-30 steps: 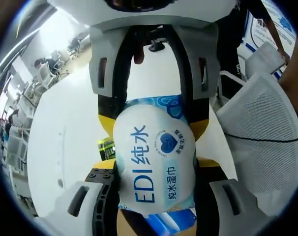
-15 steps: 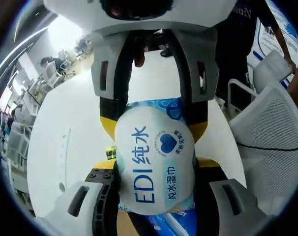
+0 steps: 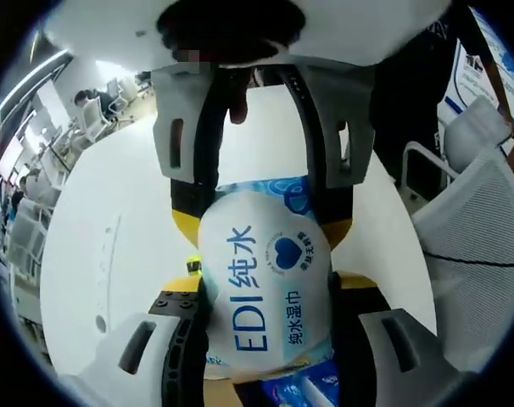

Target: Operate the shoe box by opening the lid, removing the specified soft item, and placing it in the target area until the item is outside and the box remains undamaged.

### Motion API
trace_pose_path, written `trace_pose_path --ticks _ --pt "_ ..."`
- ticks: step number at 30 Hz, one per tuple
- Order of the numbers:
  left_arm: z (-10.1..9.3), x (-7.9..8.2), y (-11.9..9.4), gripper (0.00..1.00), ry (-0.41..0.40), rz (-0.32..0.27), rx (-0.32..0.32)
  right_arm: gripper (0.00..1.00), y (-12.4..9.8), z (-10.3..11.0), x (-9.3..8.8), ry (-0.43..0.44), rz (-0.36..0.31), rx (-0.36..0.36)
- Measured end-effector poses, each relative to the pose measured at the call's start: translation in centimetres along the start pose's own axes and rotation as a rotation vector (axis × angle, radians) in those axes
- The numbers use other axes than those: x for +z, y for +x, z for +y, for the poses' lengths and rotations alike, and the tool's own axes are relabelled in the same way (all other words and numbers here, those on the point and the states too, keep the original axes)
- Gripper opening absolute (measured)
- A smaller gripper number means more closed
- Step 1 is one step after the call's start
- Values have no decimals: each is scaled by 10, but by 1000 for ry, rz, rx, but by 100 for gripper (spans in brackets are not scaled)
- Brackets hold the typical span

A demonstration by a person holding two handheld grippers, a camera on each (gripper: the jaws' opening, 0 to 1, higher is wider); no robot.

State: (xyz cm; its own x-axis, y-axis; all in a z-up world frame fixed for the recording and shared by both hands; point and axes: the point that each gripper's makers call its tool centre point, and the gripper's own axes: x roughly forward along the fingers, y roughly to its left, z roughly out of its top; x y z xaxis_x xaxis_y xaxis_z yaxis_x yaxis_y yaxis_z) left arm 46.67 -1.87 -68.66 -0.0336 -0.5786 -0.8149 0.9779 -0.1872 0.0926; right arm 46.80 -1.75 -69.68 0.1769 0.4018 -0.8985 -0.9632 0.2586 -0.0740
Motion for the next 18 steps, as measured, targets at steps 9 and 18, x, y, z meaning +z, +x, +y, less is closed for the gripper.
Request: trace_pose_path --ticks 9,18 --pt "16 -16 11 57 -24 18 2 53 20 -16 -1 -18 -8 23" --pt "31 -28 16 56 -65 25 24 53 32 -30 2 -57 -11 46"
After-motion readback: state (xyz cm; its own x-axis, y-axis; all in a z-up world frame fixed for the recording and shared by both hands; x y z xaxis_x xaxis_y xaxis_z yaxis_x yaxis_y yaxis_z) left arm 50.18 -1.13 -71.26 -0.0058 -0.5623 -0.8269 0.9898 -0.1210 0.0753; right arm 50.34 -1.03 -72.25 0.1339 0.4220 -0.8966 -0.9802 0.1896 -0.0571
